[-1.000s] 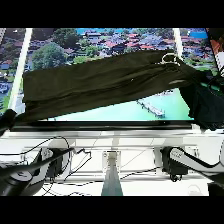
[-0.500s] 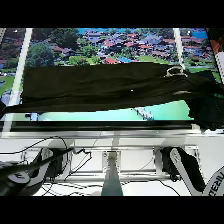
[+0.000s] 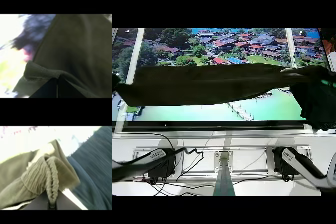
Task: Fold the clothes and pants, and hang the long-sleeved shirts on hangers.
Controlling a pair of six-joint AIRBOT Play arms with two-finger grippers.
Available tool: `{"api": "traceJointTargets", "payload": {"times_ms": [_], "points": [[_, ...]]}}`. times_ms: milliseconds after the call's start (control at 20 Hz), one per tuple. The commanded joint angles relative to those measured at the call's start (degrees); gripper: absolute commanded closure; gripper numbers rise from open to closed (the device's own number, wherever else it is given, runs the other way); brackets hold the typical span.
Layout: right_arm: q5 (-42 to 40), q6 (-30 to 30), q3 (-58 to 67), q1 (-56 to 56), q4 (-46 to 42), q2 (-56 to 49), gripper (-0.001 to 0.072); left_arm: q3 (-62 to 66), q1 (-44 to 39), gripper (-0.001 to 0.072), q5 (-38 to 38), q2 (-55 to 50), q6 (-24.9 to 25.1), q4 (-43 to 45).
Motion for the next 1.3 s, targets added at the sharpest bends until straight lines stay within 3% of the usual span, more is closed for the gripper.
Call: {"api": "traceJointTargets", "payload": {"times_ms": [0, 150, 200, 250, 300, 350, 550, 600, 650, 700, 850, 900, 950, 1000, 1150, 1250], "points": [[-8.0, 8.7, 9.1, 2.6, 1.5, -13.4, 0.0678, 10.7, -6.4, 0.0691, 6.4, -11.7, -4.7, 0.4], [-9.7, 12.9, 16.8, 3.2, 4.0, -24.7, 0.0662, 14.5, -10.0, 0.0686, 12.8, -17.8, -4.8, -0.8], [-11.8, 12.9, 18.1, 4.0, 4.2, -27.3, 0.0413, 14.5, -11.0, 0.0603, 14.8, -19.2, -4.8, -2.3], [-13.1, 12.8, 19.0, 4.8, 4.2, -29.4, -0.0008, 14.5, -11.8, 0.0267, 15.3, -20.0, -4.8, -3.3], [-13.3, 12.7, 19.7, 5.3, 3.9, -30.5, 0.0004, 14.5, -12.4, 0.0013, 15.3, -20.1, -4.8, -3.1], [-13.5, 12.7, 20.0, 5.6, 3.5, -30.8, 0.0005, 14.5, -12.5, 0.0003, 15.0, -19.7, -4.8, -3.0], [-10.7, 12.1, 20.0, 5.7, 1.3, -29.6, 0.0007, 14.5, -8.4, 0.0015, 6.1, -14.5, -4.8, -2.4], [-9.4, 9.7, 20.0, 5.7, 0.9, -29.1, 0.0018, 14.5, -6.4, 0.0053, 1.2, -13.2, -4.9, -0.5], [-8.1, 6.8, 20.0, 5.7, 0.9, -28.6, 0.0023, 14.5, -4.0, 0.0185, -5.0, -12.0, -4.8, 2.3], [-6.9, 4.2, 20.0, 5.7, 0.9, -28.1, 0.0023, 14.1, -1.7, 0.0225, -10.4, -11.1, -4.8, 4.9], [-4.3, 0.8, 20.0, 5.7, 0.9, -27.8, 0.0023, 5.0, 5.4, 0.0224, -18.0, -6.4, -3.4, 6.6], [-4.0, 0.8, 20.0, 5.7, 0.9, -27.8, 0.0023, 0.3, 7.2, 0.0217, -16.5, -4.5, -2.9, 5.2], [-4.0, 0.8, 20.0, 5.7, 0.9, -27.8, 0.0023, -4.9, 8.9, 0.0128, -13.2, -2.8, -1.9, 1.3], [-4.0, 0.8, 20.0, 5.7, 1.0, -27.8, 0.0023, -9.2, 10.1, -0.0013, -9.4, -1.9, -1.4, -3.1], [-2.9, 0.8, 20.0, 6.1, 1.0, -27.8, 0.0022, -19.1, 11.1, -0.0006, 3.1, -2.5, -1.3, -13.7], [-2.5, 0.7, 20.0, 7.5, 1.0, -27.8, 0.0021, -21.4, 10.1, -0.0002, 9.0, -4.6, 2.9, -21.9]]}}
